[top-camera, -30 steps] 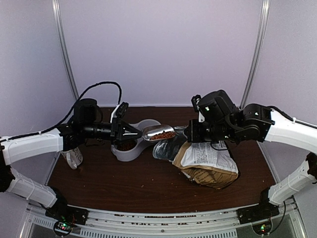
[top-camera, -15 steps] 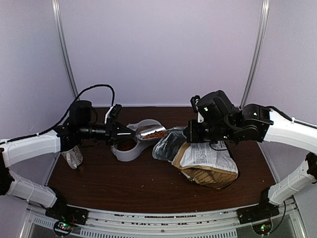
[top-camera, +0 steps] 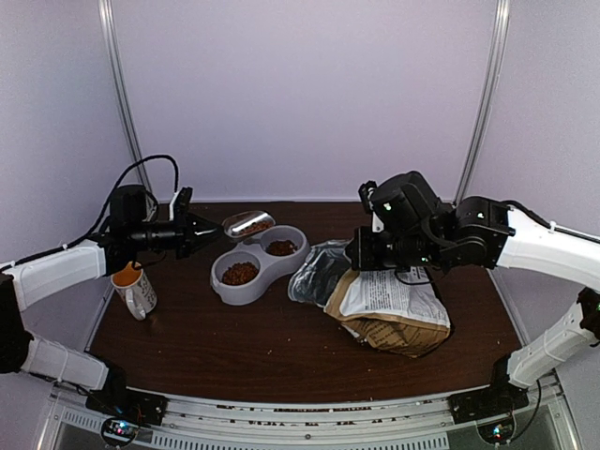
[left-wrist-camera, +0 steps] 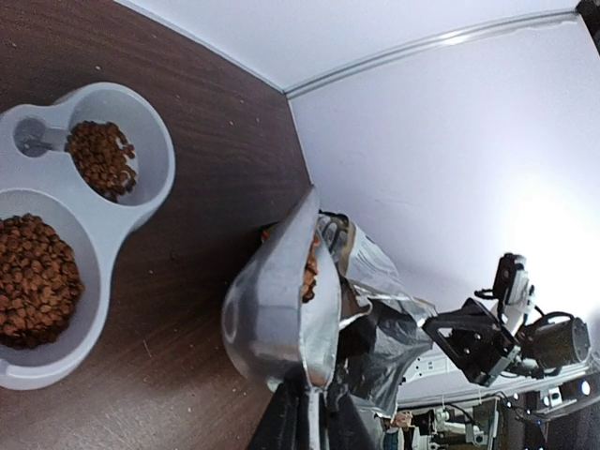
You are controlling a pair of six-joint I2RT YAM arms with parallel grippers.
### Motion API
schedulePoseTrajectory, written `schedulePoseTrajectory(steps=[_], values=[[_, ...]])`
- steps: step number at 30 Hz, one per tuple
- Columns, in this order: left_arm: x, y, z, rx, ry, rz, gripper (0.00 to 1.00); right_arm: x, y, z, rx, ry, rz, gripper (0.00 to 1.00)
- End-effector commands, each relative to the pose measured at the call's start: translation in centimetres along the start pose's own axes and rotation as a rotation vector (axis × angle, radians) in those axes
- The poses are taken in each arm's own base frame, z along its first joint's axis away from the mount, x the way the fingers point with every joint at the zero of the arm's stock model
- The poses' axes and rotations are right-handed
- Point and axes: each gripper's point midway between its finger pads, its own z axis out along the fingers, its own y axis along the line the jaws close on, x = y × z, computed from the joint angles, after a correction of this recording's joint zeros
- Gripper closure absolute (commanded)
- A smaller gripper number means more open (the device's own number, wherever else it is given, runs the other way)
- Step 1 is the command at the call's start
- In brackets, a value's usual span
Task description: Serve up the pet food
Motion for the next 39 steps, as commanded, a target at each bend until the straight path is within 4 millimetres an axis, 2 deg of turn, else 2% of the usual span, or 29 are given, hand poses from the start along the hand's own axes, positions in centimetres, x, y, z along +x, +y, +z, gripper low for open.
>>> schedulePoseTrajectory(steps=[1,4,9,14,18,25,39], values=[[-3.9,0.7,-0.2,-0.005,-0.078,0.046,1.0,-1.3,0.0,-0.1,0.015,-0.033,-0.002,1.0],[-5.5,2.0,0.2,-0.035,-0.101,0.034,1.0,-1.5,0.0,0.0,0.014,-0.033,-0.003,1.0],[-7.0,4.2,1.7,-0.091,-0.087,0.032,1.0,-1.5,0.0,-0.1,0.015,-0.035,-0.002,1.0],[-8.0,6.9,3.0,-0.18,-0.058,0.047,1.0,-1.5,-0.1,-0.1,0.015,-0.034,0.0,1.0],[-8.6,8.4,3.1,-0.277,-0.038,0.074,1.0,-1.5,-0.1,-0.1,0.015,-0.034,0.001,1.0],[-9.4,9.1,3.6,-0.344,-0.016,0.111,1.0,-1.3,0.0,0.2,0.011,-0.025,-0.003,1.0],[-8.6,8.6,6.0,-0.483,0.066,0.254,1.0,-1.4,-0.3,-0.1,0.013,-0.029,-0.002,1.0]])
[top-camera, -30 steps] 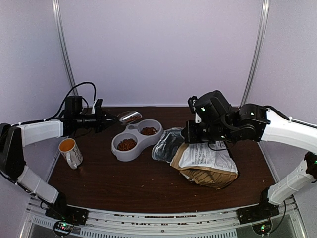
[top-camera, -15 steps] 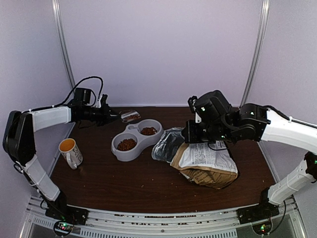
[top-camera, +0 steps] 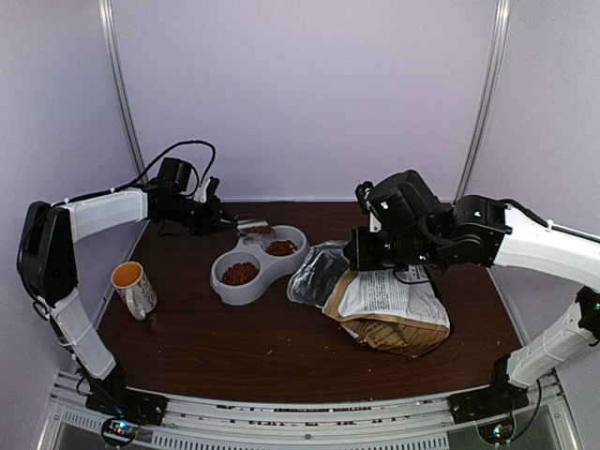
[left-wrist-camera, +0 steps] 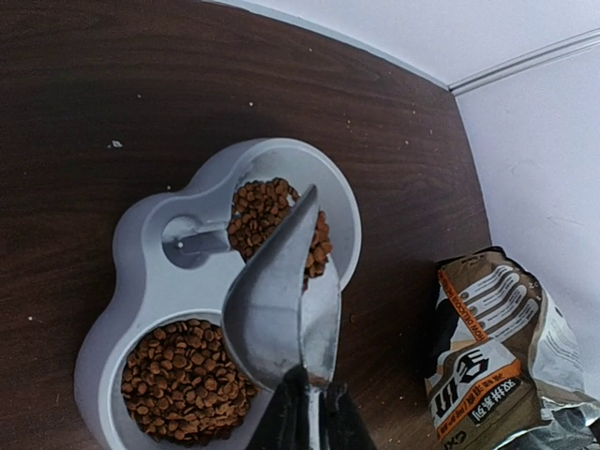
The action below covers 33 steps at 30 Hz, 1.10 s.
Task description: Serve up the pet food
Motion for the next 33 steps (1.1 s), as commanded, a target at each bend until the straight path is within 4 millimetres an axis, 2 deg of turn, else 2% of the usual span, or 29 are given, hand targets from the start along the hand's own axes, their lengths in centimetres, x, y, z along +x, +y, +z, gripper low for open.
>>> schedulePoseTrajectory(steps=[1,9,23,26,29,33], values=[[-1.2,-1.2,-0.1,-0.082,-0.022,0.139,1.0,-1.5,-0.6,-0.4,0.022,-0.047,0.013,1.0],[-0.7,-1.2,0.1,-0.217,0.0,0.258,1.0,-1.5,-0.6,-0.7,0.017,-0.053,0.018,1.0],[-0.6,-3.0,0.5,-0.288,0.002,0.399,1.0,-1.4,-0.8,-0.6,0.022,-0.054,0.019,1.0],[-0.8,-2.8,-0.3,-0.336,-0.028,0.423,1.0,-1.4,-0.9,-0.6,0.024,-0.056,0.022,1.0],[-1.1,-4.2,-2.5,-0.34,-0.099,0.44,1.0,-1.6,-0.9,-0.6,0.028,-0.063,0.013,1.0],[1.4,-5.6,-4.9,-0.282,-0.157,0.393,1.0,-1.9,-1.0,-0.6,0.052,-0.063,-0.009,1.0]])
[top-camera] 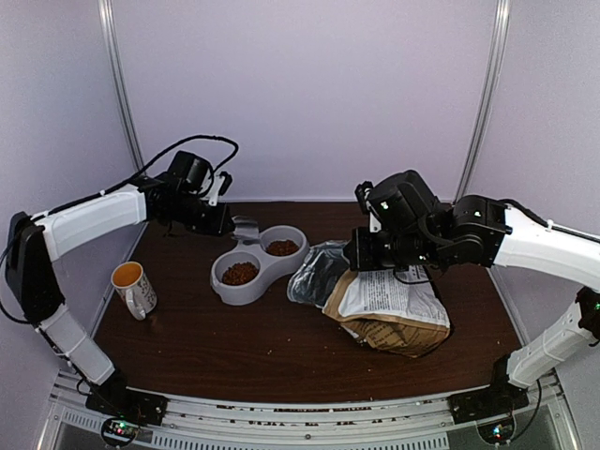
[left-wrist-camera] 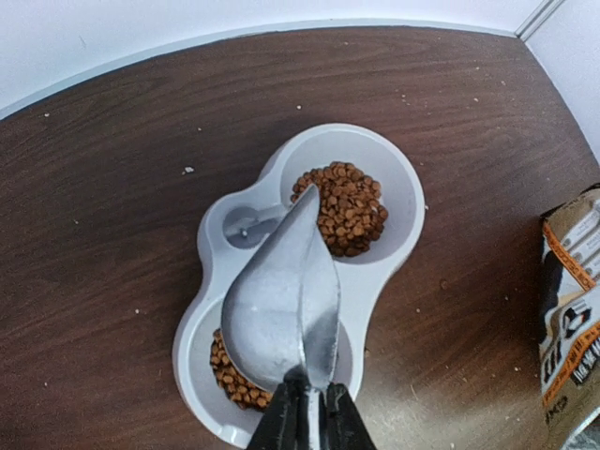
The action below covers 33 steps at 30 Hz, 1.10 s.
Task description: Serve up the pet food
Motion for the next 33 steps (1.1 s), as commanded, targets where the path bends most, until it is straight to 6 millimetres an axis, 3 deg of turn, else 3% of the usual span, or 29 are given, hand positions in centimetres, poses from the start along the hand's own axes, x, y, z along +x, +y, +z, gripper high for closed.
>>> schedulePoseTrajectory(steps=[1,9,13,19,25,33], values=[[-0.4,-2.3,-4.9,0.066,-0.168,-0.049,1.0,-2.0,-0.9,-0.5,0.053,-0.063,-0.006,1.0],[9.1,-9.8,-5.2,0.388,-0.114,-0.137,1.0,-2.2,0.3,0.4,0.006,-0.068,-0.015,1.0],[14.1,-10.1,-3.6,0.457,-0.041,-0.207,1.0,-2.1,0.8,0.8,-0.006,-0.055,-0.025,1.0],[18.1,-10.8,-1.9,0.561,0.053,-0.279,1.0,-1.8,0.9,0.8,-0.019,-0.054,-0.019,1.0],[19.2,-10.7,-1.0,0.572,0.065,-0.291,1.0,-1.6,0.5,0.8,-0.009,-0.054,-0.015,1.0],[21.8,-9.6,2.0,0.504,0.147,-0.278,0.82,-1.6,0.8,1.2,-0.013,-0.05,-0.016,1.0]])
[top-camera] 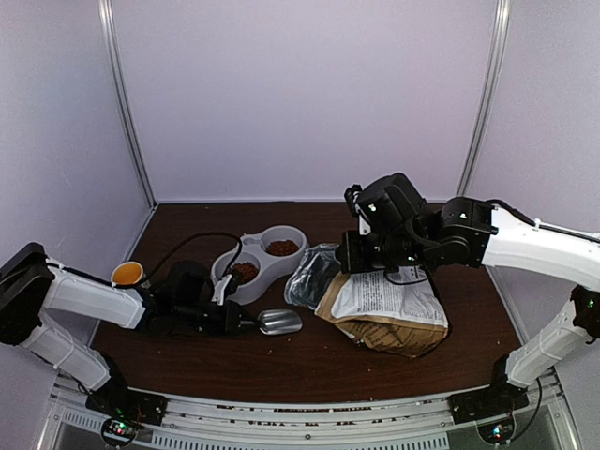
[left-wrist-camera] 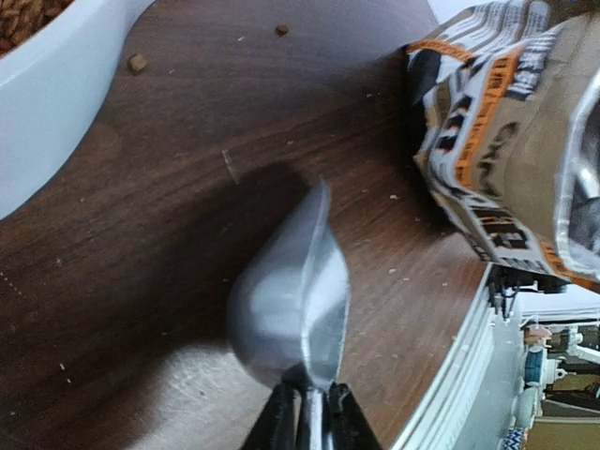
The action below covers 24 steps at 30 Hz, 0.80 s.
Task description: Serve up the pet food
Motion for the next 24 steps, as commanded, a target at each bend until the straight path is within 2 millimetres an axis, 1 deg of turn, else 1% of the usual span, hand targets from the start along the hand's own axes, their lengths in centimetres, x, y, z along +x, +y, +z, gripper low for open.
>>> schedulePoseTrajectory(steps=[1,8,12,14,19,20,22,24], values=[[0.7,1.5,1.1,-0.036,0.032,0.003,0.79,-1.9,-0.1,-0.4,0.003,-0.067,0.014,1.0],[1.4,2.8,1.5,-0.089,0.065,0.021,0.66,-1.8,-0.5,-0.5,0.013,-0.069,0.015,1.0],[1.8,3.8,1.1,-0.15,0.084,0.044,0.53,-1.6,-0.6,-0.4,0.013,-0.067,0.02,1.0],[2.1,4.6,0.6,-0.204,0.102,0.06,0.45,-1.6,-0.6,-0.4,0.012,-0.068,0.021,1.0],[1.7,6.0,-1.3,-0.346,0.119,0.134,0.27,-1.6,-0.5,-0.4,0.009,-0.069,0.017,1.0],[1.6,6.3,-1.7,-0.379,0.123,0.154,0.21,-1.6,-0.5,-0.4,0.007,-0.07,0.018,1.0],[1.4,7.0,-2.7,-0.449,0.129,0.176,0.11,-1.7,-0.5,-0.4,0.006,-0.071,0.017,1.0],[0.9,7.3,-3.7,-0.509,0.133,0.208,0.03,-1.6,-0.5,-0.4,0.007,-0.069,0.015,1.0]])
